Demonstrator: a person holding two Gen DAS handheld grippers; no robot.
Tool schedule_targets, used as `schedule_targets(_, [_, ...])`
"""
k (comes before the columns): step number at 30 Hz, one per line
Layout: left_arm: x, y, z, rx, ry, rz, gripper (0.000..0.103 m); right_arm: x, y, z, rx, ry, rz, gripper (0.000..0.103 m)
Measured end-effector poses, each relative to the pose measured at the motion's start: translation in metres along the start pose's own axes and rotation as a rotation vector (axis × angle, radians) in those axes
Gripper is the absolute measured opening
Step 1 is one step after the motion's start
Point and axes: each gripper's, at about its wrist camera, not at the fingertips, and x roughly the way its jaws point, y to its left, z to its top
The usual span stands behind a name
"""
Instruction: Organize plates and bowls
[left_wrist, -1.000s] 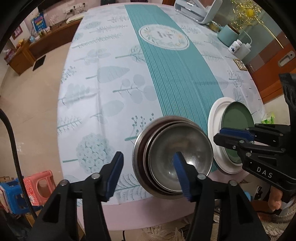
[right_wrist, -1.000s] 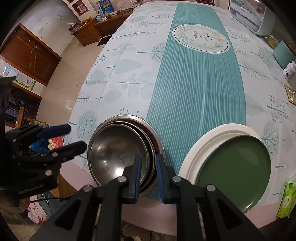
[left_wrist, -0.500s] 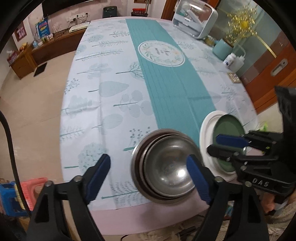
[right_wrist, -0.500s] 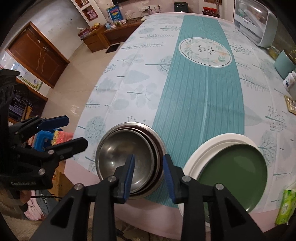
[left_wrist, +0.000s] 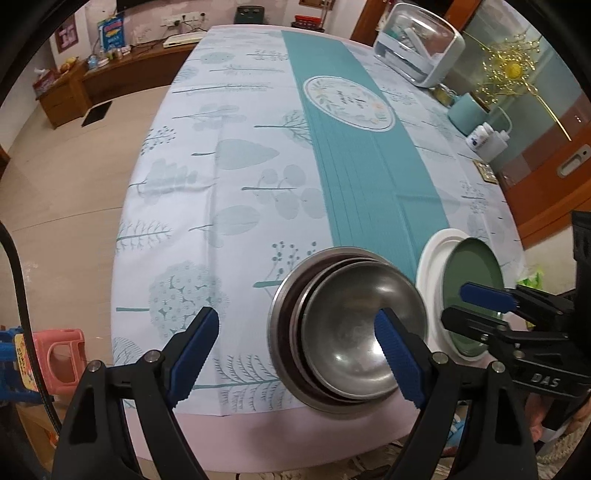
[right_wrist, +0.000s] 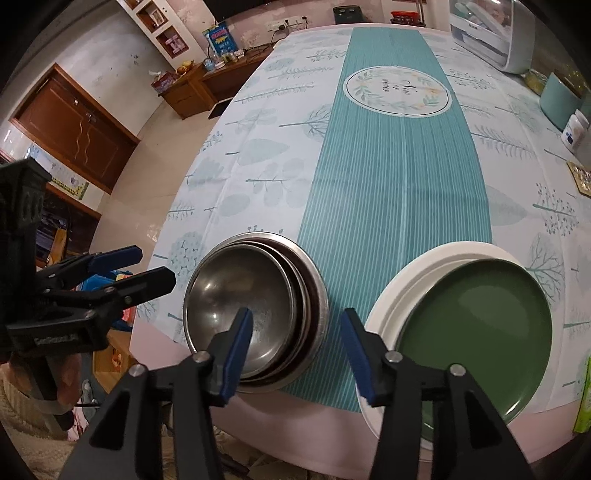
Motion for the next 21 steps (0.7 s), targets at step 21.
schedule_targets(21, [0.048,0.010,-0.017,-0.057,0.111,-0.001,0.085,0.048,-0.018,-0.006,0.113,0.105,0.082,0.053])
